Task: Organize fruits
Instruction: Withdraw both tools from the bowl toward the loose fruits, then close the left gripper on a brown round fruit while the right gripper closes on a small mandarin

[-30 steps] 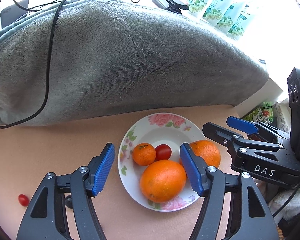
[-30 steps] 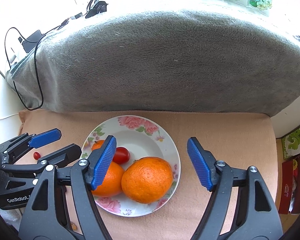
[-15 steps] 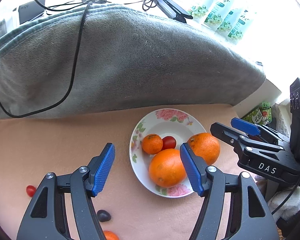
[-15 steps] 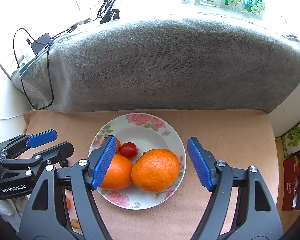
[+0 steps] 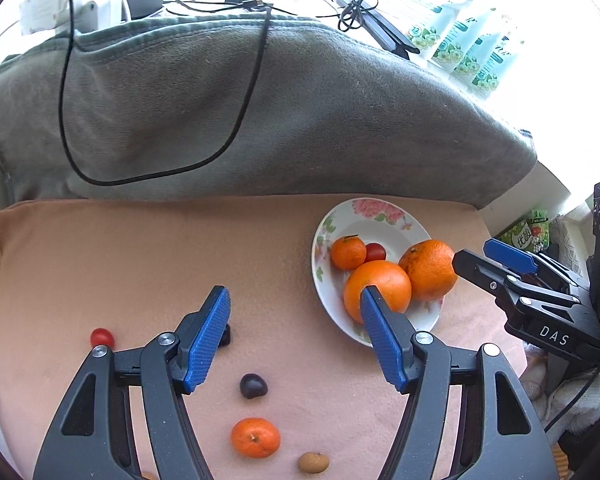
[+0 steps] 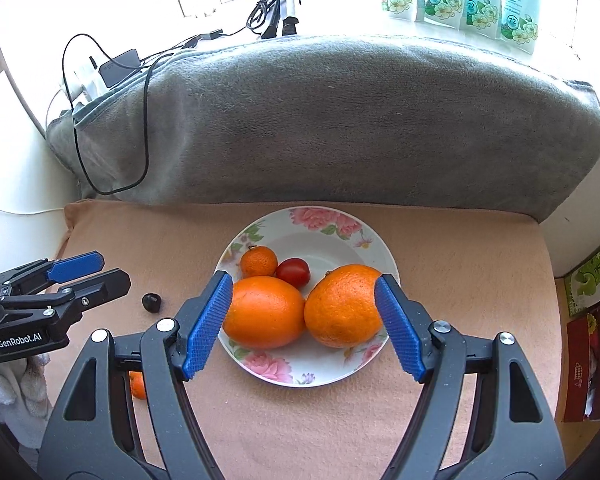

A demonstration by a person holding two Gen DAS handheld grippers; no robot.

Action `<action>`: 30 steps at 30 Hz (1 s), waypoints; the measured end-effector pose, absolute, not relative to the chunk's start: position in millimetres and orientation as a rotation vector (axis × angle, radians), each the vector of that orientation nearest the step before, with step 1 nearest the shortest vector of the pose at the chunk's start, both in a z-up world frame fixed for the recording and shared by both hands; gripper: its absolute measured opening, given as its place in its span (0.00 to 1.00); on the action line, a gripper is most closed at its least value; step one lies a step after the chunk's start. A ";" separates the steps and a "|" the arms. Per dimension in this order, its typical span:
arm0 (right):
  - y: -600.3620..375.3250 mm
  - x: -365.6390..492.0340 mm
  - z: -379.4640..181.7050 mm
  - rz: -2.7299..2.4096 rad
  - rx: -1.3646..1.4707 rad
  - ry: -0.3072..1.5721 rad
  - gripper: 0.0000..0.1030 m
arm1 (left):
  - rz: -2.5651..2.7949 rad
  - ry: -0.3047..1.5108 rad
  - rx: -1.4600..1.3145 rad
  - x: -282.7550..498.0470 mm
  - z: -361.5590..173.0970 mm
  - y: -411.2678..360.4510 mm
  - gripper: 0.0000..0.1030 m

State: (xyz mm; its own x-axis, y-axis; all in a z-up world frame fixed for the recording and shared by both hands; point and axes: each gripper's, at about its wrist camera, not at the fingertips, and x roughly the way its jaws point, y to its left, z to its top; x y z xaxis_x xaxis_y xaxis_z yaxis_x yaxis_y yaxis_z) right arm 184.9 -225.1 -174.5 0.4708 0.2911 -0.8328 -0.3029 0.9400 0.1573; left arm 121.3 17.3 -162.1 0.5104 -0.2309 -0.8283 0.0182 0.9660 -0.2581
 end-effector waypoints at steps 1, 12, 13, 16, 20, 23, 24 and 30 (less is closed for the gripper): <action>-222.8 181.7 -175.0 0.368 -0.020 1.023 0.74 | -0.142 1.027 -0.229 117.0 -163.0 20.7 0.65; -203.7 148.2 -186.3 0.425 -0.034 1.083 0.74 | -0.027 1.048 -0.286 66.7 -169.8 75.2 0.65; -201.2 144.9 -187.1 0.437 -0.036 1.087 0.74 | -0.017 1.049 -0.292 61.8 -169.8 80.4 0.65; -192.4 135.5 -190.0 0.469 -0.043 1.101 0.74 | 0.013 1.055 -0.306 44.8 -172.0 95.6 0.65; -178.8 126.7 -196.0 0.515 -0.041 1.125 0.74 | 0.041 1.065 -0.330 21.8 -176.5 109.9 0.65; -166.4 122.6 -201.3 0.550 -0.042 1.144 0.74 | 0.059 1.070 -0.351 3.5 -179.6 118.8 0.65; -162.1 121.4 -202.7 0.563 -0.044 1.149 0.74 | 0.066 1.075 -0.357 -2.3 -181.4 120.1 0.65; -134.7 111.1 -209.3 0.641 -0.074 1.168 0.74 | 0.094 1.119 -0.408 -29.9 -201.5 133.8 0.65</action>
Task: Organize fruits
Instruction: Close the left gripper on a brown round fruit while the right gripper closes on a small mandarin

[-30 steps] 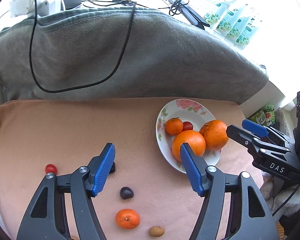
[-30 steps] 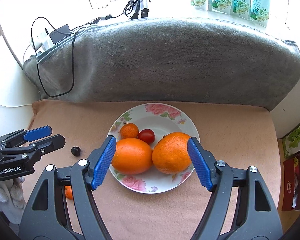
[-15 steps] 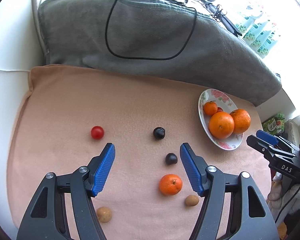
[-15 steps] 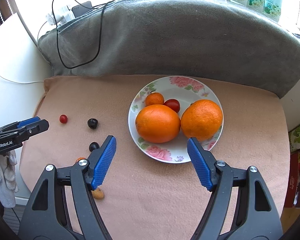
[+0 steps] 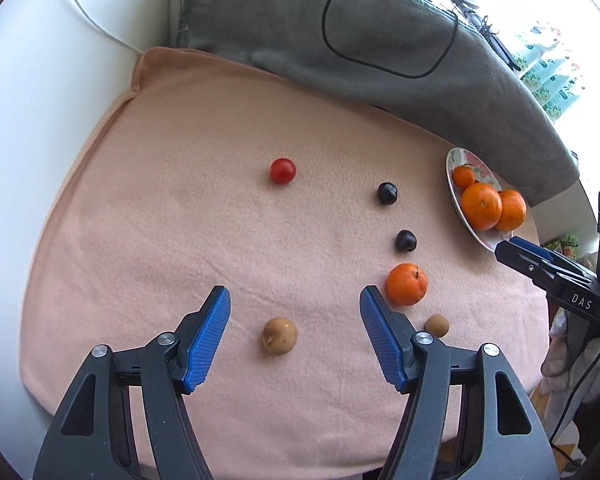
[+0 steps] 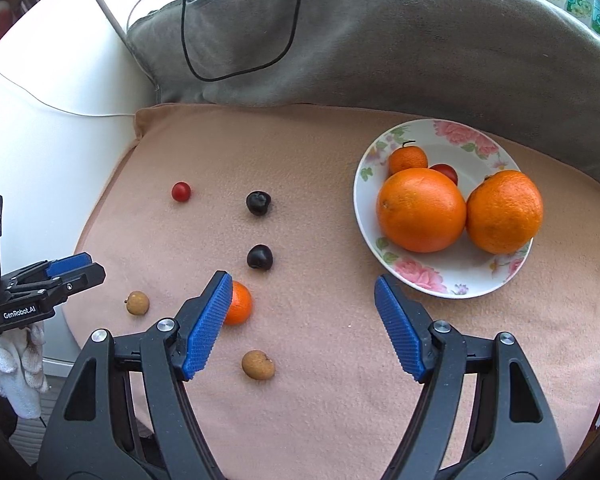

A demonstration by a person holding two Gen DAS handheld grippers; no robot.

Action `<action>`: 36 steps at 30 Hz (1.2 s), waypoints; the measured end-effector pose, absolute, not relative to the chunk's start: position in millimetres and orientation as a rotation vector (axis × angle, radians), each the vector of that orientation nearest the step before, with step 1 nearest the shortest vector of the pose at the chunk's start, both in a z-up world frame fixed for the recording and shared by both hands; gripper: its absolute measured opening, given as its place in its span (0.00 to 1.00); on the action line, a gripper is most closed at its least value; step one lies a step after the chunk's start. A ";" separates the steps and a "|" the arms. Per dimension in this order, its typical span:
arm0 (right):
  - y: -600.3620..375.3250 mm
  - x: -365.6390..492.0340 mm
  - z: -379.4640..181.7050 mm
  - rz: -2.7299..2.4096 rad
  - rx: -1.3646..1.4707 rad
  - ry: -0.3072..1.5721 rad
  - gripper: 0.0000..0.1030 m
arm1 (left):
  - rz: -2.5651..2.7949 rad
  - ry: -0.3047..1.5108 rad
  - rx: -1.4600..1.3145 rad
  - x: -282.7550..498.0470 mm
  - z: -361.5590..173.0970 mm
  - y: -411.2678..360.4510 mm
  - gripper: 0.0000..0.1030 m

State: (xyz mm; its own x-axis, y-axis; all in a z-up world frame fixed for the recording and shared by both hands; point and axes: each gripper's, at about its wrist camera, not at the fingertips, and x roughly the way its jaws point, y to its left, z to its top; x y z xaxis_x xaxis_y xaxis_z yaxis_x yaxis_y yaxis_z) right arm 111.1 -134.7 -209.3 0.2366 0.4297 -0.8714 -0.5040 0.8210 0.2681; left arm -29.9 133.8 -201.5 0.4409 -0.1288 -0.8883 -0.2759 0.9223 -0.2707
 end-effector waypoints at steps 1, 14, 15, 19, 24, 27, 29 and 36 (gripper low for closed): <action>-129.6 109.4 -211.0 0.656 -0.079 1.174 0.74 | 0.095 1.126 -0.416 -33.5 -205.3 134.6 0.65; -82.8 98.1 -236.2 0.755 -0.161 1.228 0.68 | 0.072 1.178 -0.480 -47.1 -240.6 135.2 0.53; -80.7 98.3 -239.0 0.758 -0.163 1.235 0.68 | 0.069 1.182 -0.482 -46.1 -242.4 135.2 0.52; -66.8 100.0 -252.5 0.767 -0.181 1.262 0.66 | 0.056 1.200 -0.475 -42.1 -248.1 132.2 0.47; -53.2 100.1 -266.4 0.779 -0.215 1.285 0.63 | 0.053 1.208 -0.487 -38.6 -252.9 133.2 0.45; -47.9 102.1 -272.8 0.777 -0.226 1.296 0.62 | 0.053 1.213 -0.491 -38.2 -256.4 133.3 0.43; -44.9 103.8 -276.7 0.775 -0.230 1.307 0.55 | 0.055 1.214 -0.488 -37.2 -257.5 133.4 0.37; -42.1 105.0 -280.1 0.781 -0.235 1.319 0.51 | 0.053 1.219 -0.488 -34.6 -261.3 132.4 0.37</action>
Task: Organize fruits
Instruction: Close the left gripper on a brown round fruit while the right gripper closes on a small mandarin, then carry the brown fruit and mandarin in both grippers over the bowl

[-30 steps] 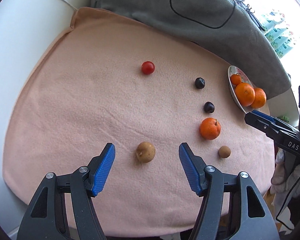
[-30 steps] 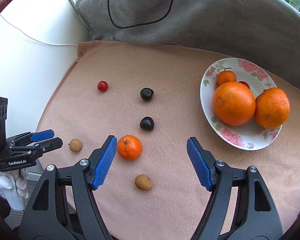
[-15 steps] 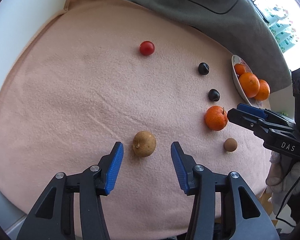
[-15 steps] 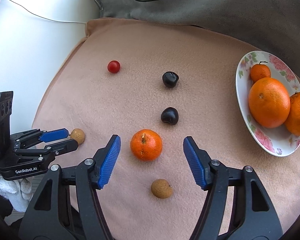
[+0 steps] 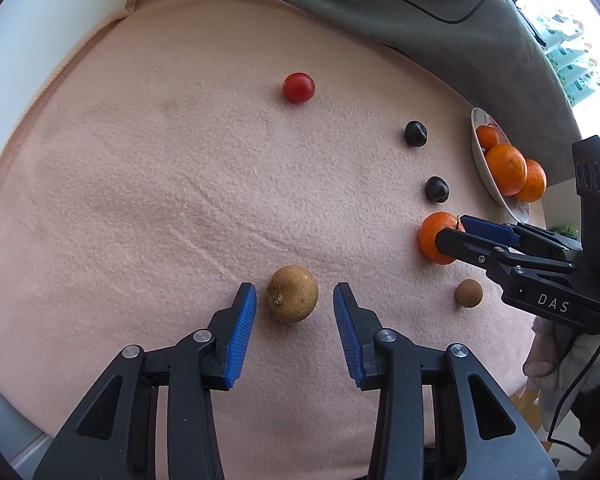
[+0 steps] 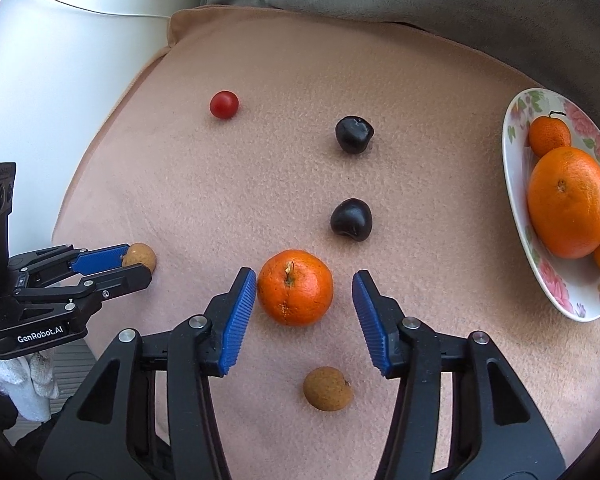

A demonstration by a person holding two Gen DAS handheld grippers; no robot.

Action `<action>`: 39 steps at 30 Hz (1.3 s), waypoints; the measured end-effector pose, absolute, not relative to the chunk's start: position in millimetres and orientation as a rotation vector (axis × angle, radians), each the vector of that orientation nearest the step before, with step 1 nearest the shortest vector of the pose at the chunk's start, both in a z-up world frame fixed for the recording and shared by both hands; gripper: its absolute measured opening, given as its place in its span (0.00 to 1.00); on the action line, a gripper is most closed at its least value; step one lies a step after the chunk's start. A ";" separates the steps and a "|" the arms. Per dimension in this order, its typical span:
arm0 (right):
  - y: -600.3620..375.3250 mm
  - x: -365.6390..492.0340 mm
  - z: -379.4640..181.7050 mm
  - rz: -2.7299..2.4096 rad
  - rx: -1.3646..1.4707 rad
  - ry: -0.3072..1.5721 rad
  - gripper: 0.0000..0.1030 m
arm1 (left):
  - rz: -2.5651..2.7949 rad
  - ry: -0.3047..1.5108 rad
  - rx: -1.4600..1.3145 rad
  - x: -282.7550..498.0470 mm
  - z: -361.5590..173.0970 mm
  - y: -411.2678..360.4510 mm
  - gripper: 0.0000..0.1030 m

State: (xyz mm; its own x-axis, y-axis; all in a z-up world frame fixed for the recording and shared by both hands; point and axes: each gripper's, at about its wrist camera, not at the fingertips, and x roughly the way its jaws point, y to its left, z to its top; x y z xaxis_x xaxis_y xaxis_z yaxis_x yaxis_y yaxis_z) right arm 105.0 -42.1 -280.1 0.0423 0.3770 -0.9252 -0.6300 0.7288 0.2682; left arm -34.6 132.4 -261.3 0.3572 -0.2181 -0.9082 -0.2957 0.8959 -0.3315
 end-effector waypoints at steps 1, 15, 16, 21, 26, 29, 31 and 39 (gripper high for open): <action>-41.8 105.0 -280.1 0.783 -0.233 1.320 0.51 | 0.052 1.219 -0.487 -34.8 -261.7 132.5 0.36; -40.8 105.6 -284.1 0.817 -0.230 1.330 0.41 | 0.059 1.223 -0.500 -31.2 -269.3 135.3 0.24; -40.6 105.4 -283.9 0.819 -0.231 1.328 0.41 | 0.059 1.222 -0.499 -30.9 -269.3 135.4 0.24; -44.0 105.1 -283.1 0.820 -0.216 1.327 0.40 | 0.061 1.217 -0.502 -29.6 -269.3 133.9 0.24; -50.7 103.4 -279.5 0.810 -0.204 1.313 0.40 | 0.065 1.214 -0.502 -27.9 -269.2 134.0 0.24; -57.0 102.2 -275.5 0.804 -0.190 1.306 0.40 | 0.068 1.204 -0.499 -27.0 -265.1 134.7 0.24; -60.8 101.2 -272.3 0.797 -0.180 1.300 0.40 | 0.066 1.196 -0.499 -25.3 -261.1 135.1 0.24; -84.5 107.1 -252.5 0.756 -0.127 1.261 0.40 | 0.037 1.157 -0.469 -11.7 -238.9 128.2 0.24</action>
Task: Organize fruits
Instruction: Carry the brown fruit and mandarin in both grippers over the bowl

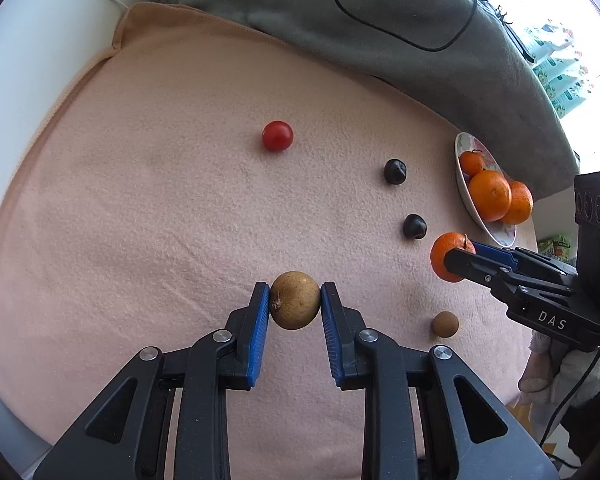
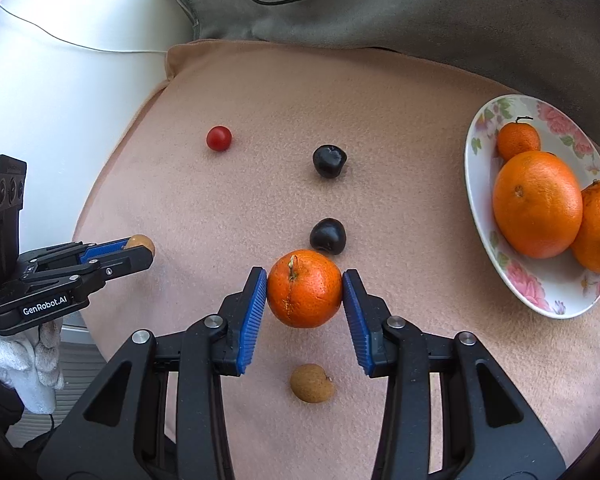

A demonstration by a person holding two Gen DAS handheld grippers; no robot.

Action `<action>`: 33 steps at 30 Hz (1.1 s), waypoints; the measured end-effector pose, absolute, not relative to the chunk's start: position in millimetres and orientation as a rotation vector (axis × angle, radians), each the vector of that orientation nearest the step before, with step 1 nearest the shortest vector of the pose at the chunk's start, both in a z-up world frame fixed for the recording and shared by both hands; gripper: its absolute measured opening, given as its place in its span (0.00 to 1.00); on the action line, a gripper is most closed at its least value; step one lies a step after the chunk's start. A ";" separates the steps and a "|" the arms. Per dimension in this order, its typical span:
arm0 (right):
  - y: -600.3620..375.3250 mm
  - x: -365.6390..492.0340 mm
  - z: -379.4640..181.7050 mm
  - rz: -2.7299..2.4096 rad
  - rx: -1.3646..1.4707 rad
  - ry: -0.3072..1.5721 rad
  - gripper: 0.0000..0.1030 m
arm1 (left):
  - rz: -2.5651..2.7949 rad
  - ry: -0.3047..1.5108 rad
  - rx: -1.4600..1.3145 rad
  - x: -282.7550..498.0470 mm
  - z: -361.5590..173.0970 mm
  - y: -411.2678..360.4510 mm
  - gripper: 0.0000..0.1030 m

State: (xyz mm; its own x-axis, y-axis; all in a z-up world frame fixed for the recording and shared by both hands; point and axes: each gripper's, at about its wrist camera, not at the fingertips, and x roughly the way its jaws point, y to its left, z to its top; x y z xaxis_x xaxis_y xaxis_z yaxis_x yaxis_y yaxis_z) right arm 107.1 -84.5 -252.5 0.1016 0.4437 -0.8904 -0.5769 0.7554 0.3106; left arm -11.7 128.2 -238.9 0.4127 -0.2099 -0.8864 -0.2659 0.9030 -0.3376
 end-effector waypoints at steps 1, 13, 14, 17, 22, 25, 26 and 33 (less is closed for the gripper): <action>-89.5 108.0 -249.5 0.749 -0.119 1.254 0.40 | 0.032 1.153 -0.463 -8.9 -236.2 125.6 0.24; -144.4 120.8 -220.7 0.660 -0.036 1.201 0.40 | -0.060 1.124 -0.403 22.9 -214.1 91.7 0.24; -148.9 121.9 -219.2 0.650 -0.029 1.199 0.40 | -0.069 1.123 -0.398 28.6 -213.8 84.9 0.24; -162.5 125.4 -215.2 0.624 -0.012 1.190 0.40 | -0.100 1.119 -0.377 38.2 -208.9 72.9 0.24; -181.5 131.3 -212.5 0.585 0.008 1.176 0.40 | -0.142 1.109 -0.346 54.1 -200.5 54.4 0.24; -191.4 133.5 -211.7 0.567 0.019 1.169 0.40 | -0.169 1.101 -0.329 62.6 -195.9 42.6 0.24; -195.1 134.0 -211.6 0.561 0.023 1.168 0.40 | -0.177 1.098 -0.324 65.6 -194.6 38.6 0.24; -216.1 140.4 -212.5 0.529 0.049 1.162 0.40 | -0.236 1.088 -0.279 87.5 -187.2 9.4 0.24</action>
State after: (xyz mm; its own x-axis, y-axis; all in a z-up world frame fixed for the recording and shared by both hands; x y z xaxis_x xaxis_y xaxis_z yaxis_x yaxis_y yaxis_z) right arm 140.4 -216.1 -212.5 0.2897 0.4210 -0.8595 -0.3714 0.8771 0.3045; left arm 87.5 9.4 -187.2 0.4458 -0.3234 -0.8347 0.0513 0.9402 -0.3368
